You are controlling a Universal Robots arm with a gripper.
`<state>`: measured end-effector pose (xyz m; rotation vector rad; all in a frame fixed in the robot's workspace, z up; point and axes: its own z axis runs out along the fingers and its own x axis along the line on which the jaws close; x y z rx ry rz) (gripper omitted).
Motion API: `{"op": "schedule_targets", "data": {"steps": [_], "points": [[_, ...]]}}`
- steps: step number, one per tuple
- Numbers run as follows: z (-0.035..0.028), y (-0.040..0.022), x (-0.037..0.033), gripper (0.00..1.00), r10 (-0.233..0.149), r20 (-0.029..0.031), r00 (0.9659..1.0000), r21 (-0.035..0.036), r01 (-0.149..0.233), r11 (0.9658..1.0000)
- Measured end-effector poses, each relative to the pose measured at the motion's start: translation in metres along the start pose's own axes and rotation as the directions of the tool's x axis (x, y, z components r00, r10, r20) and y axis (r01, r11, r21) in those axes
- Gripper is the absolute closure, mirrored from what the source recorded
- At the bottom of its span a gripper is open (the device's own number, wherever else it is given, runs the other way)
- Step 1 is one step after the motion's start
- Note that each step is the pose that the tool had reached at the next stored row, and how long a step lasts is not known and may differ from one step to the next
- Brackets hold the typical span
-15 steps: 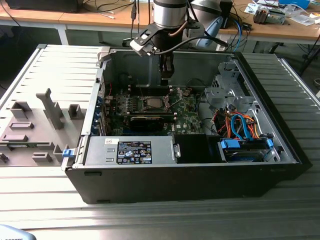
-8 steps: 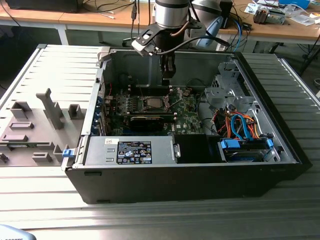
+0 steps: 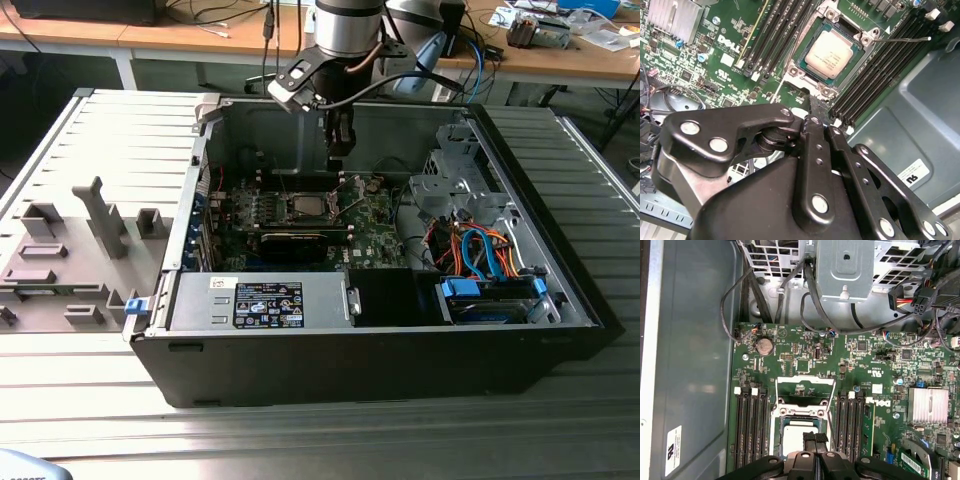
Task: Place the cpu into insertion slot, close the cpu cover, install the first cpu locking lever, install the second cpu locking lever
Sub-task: 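Close the cpu cover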
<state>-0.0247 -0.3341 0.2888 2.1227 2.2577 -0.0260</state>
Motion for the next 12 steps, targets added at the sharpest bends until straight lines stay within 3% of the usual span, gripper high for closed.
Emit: {"op": "schedule_targets", "data": {"steps": [12], "points": [[0.0003,0.0078,-0.0005,0.89,0.000,0.0000,1.0000,0.0001,0.000,1.0000]]}}
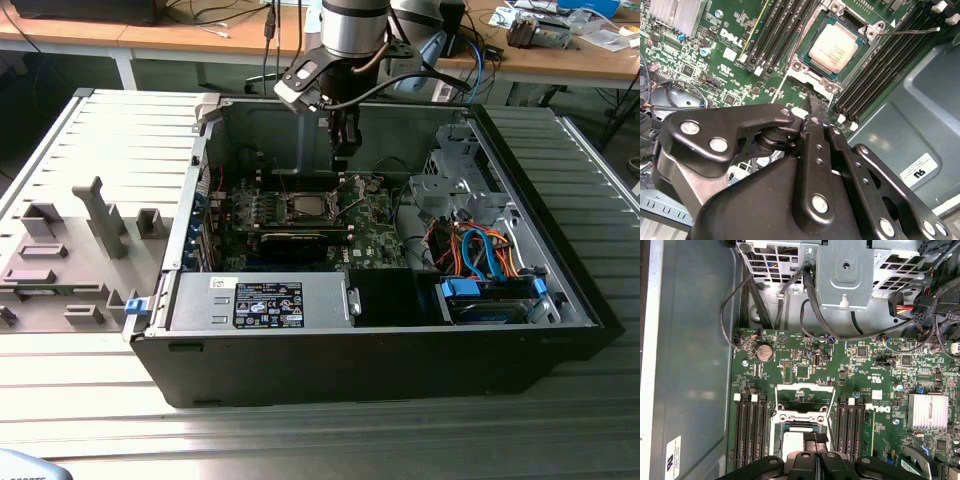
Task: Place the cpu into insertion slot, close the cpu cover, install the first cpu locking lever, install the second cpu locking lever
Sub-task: 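Close the cpu cover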
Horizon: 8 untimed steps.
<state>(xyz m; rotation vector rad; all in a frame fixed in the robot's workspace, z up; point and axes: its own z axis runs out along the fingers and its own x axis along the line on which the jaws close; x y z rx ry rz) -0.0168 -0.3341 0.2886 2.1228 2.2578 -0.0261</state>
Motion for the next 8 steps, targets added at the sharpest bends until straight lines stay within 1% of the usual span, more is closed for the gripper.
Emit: {"op": "schedule_targets", "data": {"steps": [8], "points": [[0.0008,0.0041,-0.0002,0.89,0.000,0.0000,1.0000,0.0000,0.000,1.0000]]}}
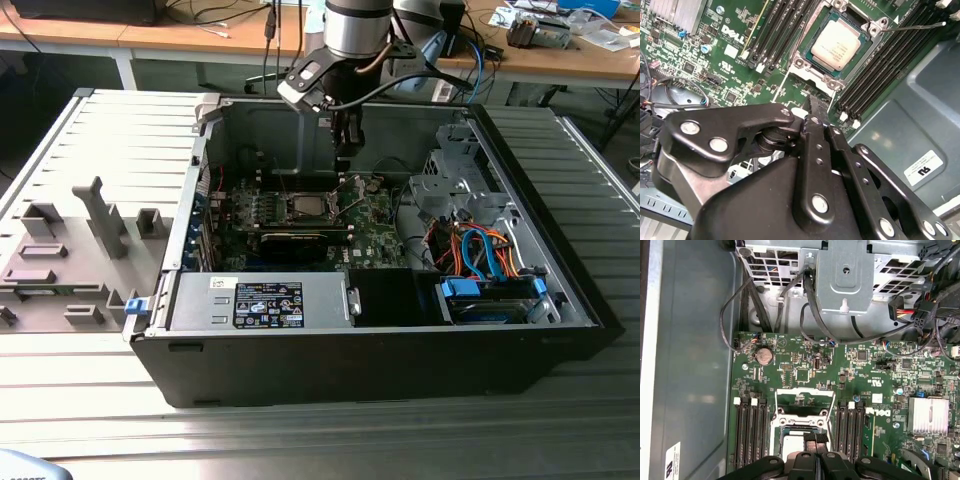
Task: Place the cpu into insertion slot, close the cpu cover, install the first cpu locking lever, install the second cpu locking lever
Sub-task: 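Close the cpu cover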
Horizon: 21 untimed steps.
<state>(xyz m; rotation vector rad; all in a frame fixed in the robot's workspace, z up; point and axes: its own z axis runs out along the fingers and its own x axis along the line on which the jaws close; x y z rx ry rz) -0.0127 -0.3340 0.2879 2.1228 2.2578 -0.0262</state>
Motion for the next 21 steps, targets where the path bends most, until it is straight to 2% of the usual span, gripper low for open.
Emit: {"op": "schedule_targets", "data": {"steps": [14,21], "points": [[0.0009,0.0130,-0.0008,0.89,0.000,0.0000,1.0000,0.0000,0.000,1.0000],[0.0011,0.0163,-0.0010,0.89,0.000,0.0000,1.0000,0.0000,0.000,1.0000]]}}
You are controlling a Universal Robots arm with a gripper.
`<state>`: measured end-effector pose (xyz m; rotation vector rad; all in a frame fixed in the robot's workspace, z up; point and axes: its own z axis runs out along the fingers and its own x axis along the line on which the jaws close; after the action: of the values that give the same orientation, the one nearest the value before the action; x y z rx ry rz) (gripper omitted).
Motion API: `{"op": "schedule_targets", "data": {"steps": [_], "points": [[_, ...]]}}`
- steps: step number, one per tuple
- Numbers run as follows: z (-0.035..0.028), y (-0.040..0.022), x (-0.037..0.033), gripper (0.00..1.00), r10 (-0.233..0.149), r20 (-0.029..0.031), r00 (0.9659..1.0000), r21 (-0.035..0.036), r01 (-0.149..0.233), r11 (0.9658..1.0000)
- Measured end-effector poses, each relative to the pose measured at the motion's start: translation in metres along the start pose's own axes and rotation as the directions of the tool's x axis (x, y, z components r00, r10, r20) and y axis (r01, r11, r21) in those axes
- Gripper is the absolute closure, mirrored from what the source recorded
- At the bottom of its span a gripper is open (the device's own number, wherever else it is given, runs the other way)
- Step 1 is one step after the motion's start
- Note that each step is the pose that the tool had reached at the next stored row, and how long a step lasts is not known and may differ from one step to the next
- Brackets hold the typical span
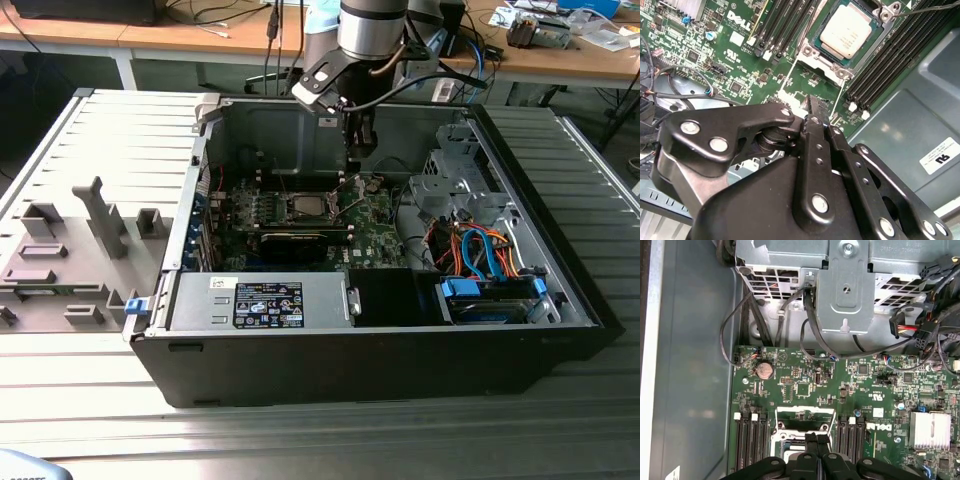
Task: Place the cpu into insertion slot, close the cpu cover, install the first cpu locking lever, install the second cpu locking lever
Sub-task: 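Close the cpu cover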
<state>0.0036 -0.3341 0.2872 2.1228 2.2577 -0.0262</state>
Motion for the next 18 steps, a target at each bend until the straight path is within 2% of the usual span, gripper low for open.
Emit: {"op": "schedule_targets", "data": {"steps": [18], "points": [[0.0022,0.0115,-0.0006,0.89,0.000,-0.0002,1.0000,-0.0001,0.000,1.0000]]}}
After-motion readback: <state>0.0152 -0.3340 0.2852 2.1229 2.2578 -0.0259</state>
